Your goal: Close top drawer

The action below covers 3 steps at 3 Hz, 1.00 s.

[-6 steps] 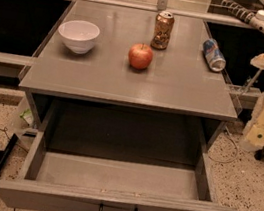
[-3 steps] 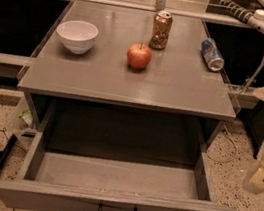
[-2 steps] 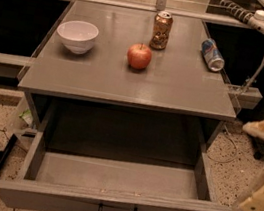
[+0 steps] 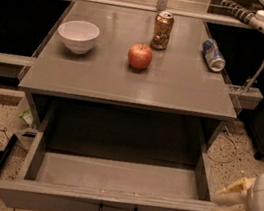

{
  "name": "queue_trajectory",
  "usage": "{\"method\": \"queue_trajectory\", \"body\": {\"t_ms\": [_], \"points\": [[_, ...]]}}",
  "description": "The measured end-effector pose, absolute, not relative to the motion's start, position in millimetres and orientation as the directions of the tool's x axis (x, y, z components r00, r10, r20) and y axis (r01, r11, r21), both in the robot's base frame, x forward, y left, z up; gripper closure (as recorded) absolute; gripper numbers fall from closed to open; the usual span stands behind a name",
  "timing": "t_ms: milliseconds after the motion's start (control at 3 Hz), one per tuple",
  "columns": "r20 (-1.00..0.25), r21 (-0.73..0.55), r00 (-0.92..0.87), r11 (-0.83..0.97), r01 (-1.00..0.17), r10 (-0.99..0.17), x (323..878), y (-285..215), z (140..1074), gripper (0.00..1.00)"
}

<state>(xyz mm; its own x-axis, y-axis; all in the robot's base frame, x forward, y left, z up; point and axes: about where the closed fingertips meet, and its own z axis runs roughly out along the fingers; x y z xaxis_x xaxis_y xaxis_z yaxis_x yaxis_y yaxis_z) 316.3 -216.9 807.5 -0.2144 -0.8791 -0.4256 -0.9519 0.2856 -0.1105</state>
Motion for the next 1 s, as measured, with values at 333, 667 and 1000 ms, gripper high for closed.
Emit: {"method": "queue_trajectory", "body": {"t_ms": [333,667,1000], "points": [[-0.427,-0.107,-0.214,0.284,-0.953,-0.879,314,-216,806,0.88],[-0.427,-0.107,-0.214,0.284,-0.953,-0.879,314,-216,806,1.00],[-0.486,-0.057,-0.234,0.298,-0.953,-0.842,310,-211,772,1.00]]}}
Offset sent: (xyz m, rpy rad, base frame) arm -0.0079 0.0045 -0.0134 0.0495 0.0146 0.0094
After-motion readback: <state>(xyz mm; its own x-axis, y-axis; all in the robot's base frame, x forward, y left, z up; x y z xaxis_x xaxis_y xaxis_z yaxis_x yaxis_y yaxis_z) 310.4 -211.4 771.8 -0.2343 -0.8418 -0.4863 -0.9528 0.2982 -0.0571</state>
